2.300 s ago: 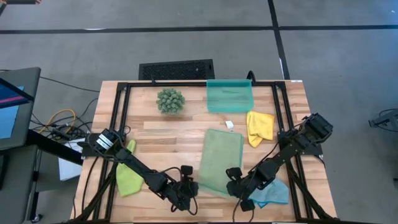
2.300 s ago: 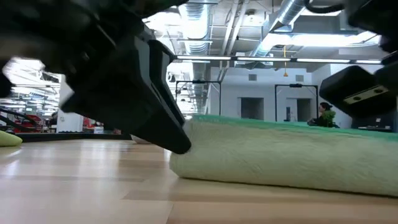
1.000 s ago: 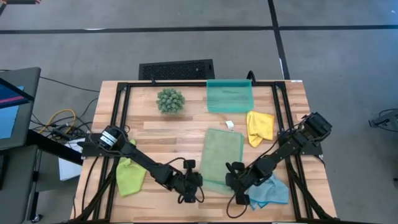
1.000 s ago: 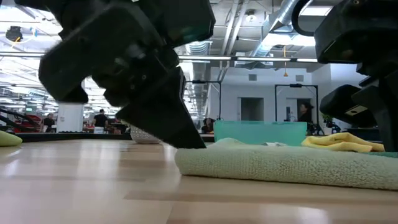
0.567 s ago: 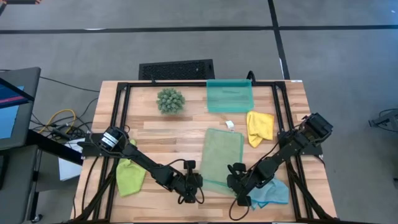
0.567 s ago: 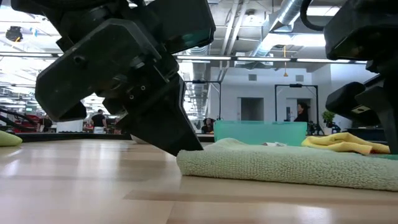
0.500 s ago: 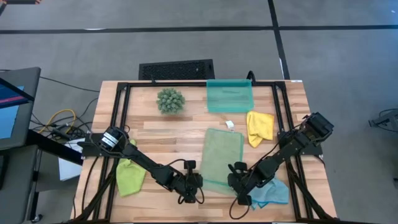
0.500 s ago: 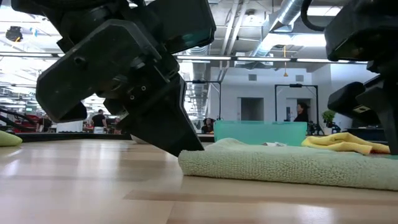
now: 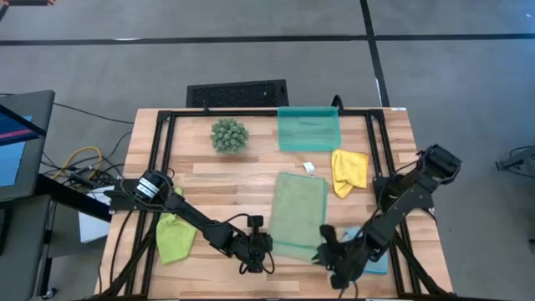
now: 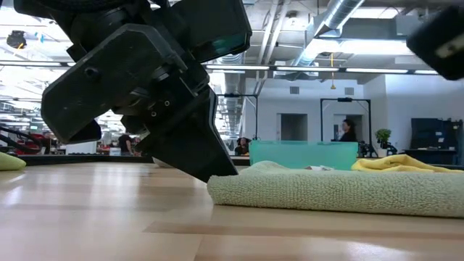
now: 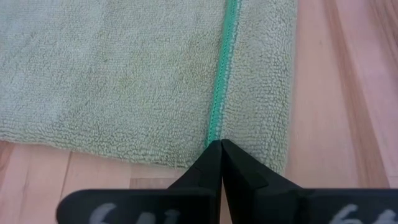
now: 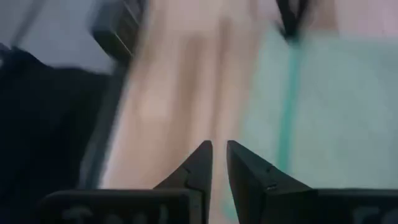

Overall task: Roll microfiber towels into tight, uniform cylinder then place into a basket
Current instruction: Roll the dark green microfiber cloth

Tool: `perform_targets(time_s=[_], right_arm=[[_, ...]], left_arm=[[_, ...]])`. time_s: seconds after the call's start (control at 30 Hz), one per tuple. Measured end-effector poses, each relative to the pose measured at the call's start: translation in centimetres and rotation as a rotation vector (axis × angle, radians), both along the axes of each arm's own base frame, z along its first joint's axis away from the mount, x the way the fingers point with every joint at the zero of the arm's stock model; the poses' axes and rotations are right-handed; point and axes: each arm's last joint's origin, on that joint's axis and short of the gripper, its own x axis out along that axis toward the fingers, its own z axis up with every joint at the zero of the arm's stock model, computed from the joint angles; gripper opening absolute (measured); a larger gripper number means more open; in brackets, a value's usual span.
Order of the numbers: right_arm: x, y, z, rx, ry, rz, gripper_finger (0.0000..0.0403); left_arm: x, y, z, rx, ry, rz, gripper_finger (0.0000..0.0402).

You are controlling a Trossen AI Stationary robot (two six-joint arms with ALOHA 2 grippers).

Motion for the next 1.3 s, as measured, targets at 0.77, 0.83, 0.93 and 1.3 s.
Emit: perform_targets(time_s=[0.77,0.83,0.93,1.3], right_arm=[[4.2,-1.0,-5.5,-0.180,-0.049,0.037,0.0158],[4.1,-1.0,-6.4,-0.211,-0.021,0.056,0.0142],[4.4,-0.7,-7.3,-0.228,-0.009,0.054,0.0124],[4.3,-0.7,-6.3,-0.198,0.060,0.072,0.0018]], left_arm=[[0.1,0.0,0.0,0.012,-0.022,0.001,0.0002],[0.1,0.0,0.0,0.013,-0.023,0.002,0.0002],[0.2,0.0,0.0,0.013,-0.028,0.004,0.0002],[0.1,0.0,2.6,0.146,-0.055,-0.091,0.0041]])
